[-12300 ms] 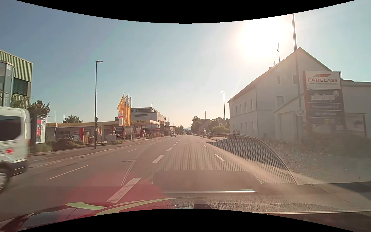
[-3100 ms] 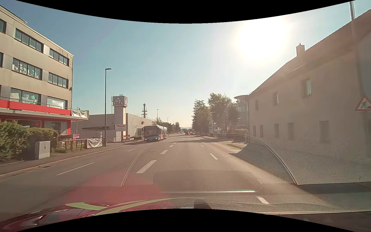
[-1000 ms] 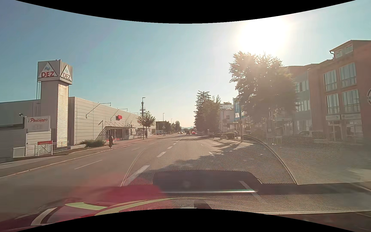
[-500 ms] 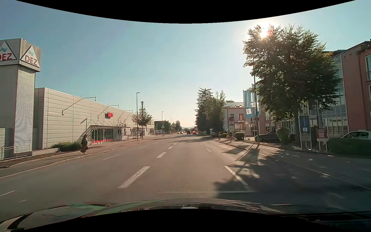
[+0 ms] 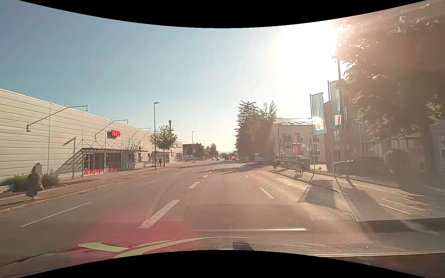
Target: Follow the waypoints while adhering to traffic rules and regulations
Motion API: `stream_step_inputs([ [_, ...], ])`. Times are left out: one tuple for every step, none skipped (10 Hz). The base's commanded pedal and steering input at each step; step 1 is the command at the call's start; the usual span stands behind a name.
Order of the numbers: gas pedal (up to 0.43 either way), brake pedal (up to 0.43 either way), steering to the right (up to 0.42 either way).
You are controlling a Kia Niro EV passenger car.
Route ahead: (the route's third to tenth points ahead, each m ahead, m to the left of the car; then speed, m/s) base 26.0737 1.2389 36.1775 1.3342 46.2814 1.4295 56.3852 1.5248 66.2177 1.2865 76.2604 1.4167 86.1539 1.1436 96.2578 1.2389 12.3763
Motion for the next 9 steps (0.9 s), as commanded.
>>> stream_step_inputs([
  [0.098, 0.0, -0.002],
  [0.098, 0.0, -0.002],
  [0.098, 0.0, -0.002],
  [0.098, 0.0, -0.002],
  [0.098, 0.0, -0.002],
  [0.098, 0.0, -0.002],
  [0.098, 0.0, -0.002],
  [0.098, 0.0, -0.002],
  [0.098, 0.0, -0.002],
])
